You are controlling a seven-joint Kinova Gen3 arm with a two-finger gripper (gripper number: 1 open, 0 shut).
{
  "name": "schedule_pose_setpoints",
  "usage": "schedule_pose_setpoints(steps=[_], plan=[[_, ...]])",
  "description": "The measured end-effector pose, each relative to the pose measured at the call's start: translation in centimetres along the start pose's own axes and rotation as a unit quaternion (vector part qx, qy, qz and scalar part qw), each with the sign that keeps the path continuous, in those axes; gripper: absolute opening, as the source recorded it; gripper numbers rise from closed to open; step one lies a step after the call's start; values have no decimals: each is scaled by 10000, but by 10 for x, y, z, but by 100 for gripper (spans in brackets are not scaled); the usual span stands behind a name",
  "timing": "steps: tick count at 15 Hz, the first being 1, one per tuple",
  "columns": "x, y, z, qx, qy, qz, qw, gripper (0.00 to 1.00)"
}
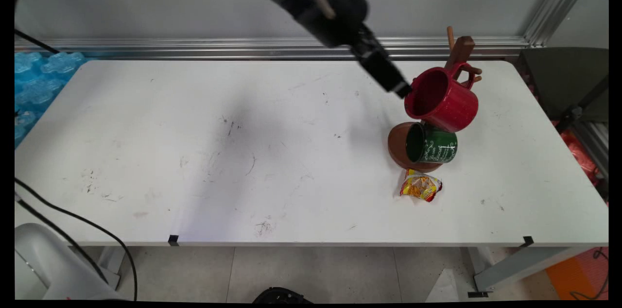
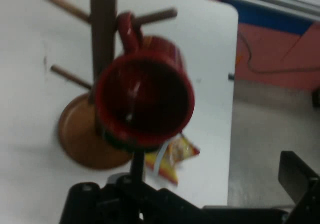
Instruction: Pick up the red mug from the rack
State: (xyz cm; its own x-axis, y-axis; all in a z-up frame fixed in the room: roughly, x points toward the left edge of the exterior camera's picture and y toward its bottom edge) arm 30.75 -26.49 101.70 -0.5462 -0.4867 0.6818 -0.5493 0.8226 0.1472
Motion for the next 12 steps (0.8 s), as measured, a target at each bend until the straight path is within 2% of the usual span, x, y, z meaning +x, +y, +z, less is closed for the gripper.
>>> schedule_pose_setpoints(steps=[5,12], plan=[[16,2,41,-92,168,-212,9996,100],[20,-2,95,-139,228,-599,9978,100]])
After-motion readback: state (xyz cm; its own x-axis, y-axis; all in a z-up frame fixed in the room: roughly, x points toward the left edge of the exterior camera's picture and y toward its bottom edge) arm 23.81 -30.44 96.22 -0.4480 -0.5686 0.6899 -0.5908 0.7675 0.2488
